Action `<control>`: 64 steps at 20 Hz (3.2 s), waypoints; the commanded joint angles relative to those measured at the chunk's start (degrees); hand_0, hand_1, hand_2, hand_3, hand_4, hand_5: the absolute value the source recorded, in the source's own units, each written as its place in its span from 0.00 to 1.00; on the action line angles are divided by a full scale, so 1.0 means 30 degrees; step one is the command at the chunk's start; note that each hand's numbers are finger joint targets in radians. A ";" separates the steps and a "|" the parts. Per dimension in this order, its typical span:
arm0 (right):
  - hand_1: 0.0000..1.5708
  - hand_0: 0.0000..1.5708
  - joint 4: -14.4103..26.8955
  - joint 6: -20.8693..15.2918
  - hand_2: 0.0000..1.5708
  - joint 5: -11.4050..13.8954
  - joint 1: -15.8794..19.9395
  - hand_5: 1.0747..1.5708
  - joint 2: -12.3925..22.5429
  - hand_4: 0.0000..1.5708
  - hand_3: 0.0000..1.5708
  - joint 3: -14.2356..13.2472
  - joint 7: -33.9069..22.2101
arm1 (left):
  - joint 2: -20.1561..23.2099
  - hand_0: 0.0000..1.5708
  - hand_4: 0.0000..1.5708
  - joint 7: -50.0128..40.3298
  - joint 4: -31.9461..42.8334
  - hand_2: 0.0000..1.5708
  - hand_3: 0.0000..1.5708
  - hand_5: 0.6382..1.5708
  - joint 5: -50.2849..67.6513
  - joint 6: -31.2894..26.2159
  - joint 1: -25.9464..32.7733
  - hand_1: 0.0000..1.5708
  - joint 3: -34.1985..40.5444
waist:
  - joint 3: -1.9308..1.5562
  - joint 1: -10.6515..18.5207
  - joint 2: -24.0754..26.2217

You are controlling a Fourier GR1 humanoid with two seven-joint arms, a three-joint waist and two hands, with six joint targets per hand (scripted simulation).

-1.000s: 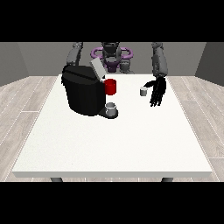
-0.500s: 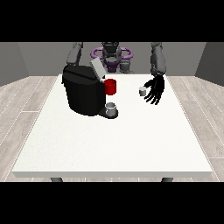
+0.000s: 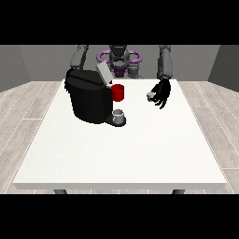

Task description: Insert the coffee pod into the coffee machine and close the lid

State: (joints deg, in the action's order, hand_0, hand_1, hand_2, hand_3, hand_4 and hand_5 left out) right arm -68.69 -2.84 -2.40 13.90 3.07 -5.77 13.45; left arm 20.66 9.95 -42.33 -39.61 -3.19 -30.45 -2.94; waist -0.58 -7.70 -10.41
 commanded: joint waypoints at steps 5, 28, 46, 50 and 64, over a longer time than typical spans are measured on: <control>0.00 0.00 -0.0638 -0.0138 0.00 0.0409 -0.0713 1.00 -0.0494 0.27 0.00 0.0875 -0.0128 | -0.1390 0.72 0.27 0.0731 0.1559 0.80 0.74 1.00 -0.0734 0.1320 0.0224 0.72 -0.0100 | 0.0202 -0.0556 0.0311; 0.00 0.00 0.3368 0.0964 0.00 -0.0588 -0.0819 1.00 0.1270 0.16 0.00 -0.0848 0.0522 | -0.3603 0.76 0.36 -0.1729 -0.1781 0.80 0.83 1.00 0.1527 -0.3309 -0.3016 0.76 0.1228 | 0.0183 0.1423 0.4002; 0.00 0.00 0.2626 0.0814 0.00 -0.0624 -0.0825 1.00 0.1004 0.13 0.00 -0.0615 0.1255 | -0.3696 0.90 0.40 -0.4231 -0.3474 0.92 0.87 1.00 0.2365 -0.4229 -0.6004 0.90 0.2355 | 0.0189 0.0198 0.2958; 0.00 0.00 0.2238 0.2270 0.00 -0.1730 0.0900 1.00 0.1966 0.16 0.00 -0.1225 0.0602 | -0.2432 0.88 0.38 -0.4164 -0.2392 0.90 0.80 1.00 0.2920 -0.4332 -0.7697 0.88 0.3652 | 0.0189 -0.0545 0.1151; 0.00 0.00 0.2708 0.3570 0.00 -0.1242 0.2282 1.00 0.1729 0.19 0.00 -0.0400 0.3131 | -0.0534 0.92 0.38 -0.4052 -0.0675 0.93 0.88 1.00 0.3583 -0.3192 -1.0962 0.92 0.5431 | 0.0185 -0.1618 -0.2179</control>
State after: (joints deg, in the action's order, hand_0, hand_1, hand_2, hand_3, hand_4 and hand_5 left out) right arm -61.88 7.40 -5.59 18.91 7.80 -5.94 21.57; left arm 18.17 -2.50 -45.28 -29.62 -13.16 -61.63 12.38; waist -0.02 -12.78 -15.15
